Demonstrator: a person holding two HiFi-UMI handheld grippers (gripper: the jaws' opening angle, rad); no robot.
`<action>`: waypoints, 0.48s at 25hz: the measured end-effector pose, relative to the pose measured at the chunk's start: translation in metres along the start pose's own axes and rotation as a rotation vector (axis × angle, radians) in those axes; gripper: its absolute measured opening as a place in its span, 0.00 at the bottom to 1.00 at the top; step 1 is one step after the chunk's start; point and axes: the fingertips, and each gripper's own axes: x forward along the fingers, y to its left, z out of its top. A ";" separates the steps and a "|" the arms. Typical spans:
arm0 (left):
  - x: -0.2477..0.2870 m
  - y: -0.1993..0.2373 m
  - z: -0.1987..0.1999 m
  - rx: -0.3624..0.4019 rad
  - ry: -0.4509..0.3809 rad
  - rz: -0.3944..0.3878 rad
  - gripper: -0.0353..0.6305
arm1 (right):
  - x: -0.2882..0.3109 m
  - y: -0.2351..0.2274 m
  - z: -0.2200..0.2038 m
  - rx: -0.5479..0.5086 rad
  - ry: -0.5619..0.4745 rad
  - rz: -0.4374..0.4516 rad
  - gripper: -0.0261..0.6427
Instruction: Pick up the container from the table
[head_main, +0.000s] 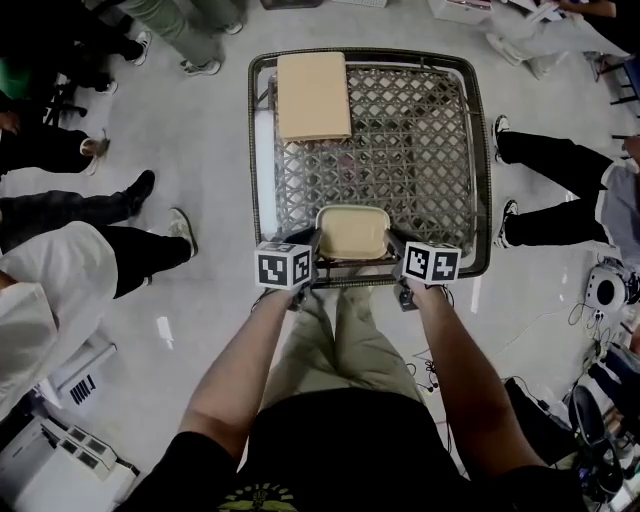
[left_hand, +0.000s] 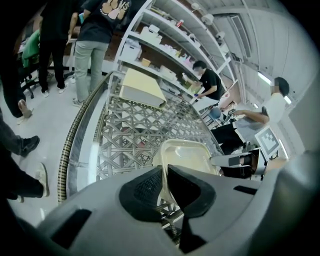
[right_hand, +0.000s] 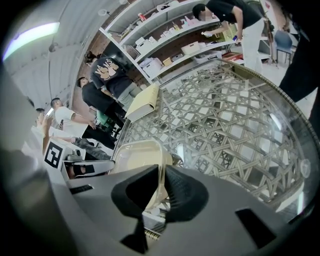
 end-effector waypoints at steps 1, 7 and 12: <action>0.000 0.001 0.000 -0.009 -0.001 0.001 0.11 | 0.000 0.000 0.000 0.003 -0.003 -0.004 0.10; -0.007 -0.001 0.003 -0.008 -0.019 -0.008 0.10 | -0.001 0.004 0.001 0.002 -0.014 -0.004 0.10; -0.014 -0.003 0.006 0.002 -0.029 -0.003 0.10 | -0.009 0.012 0.004 -0.009 -0.042 0.000 0.10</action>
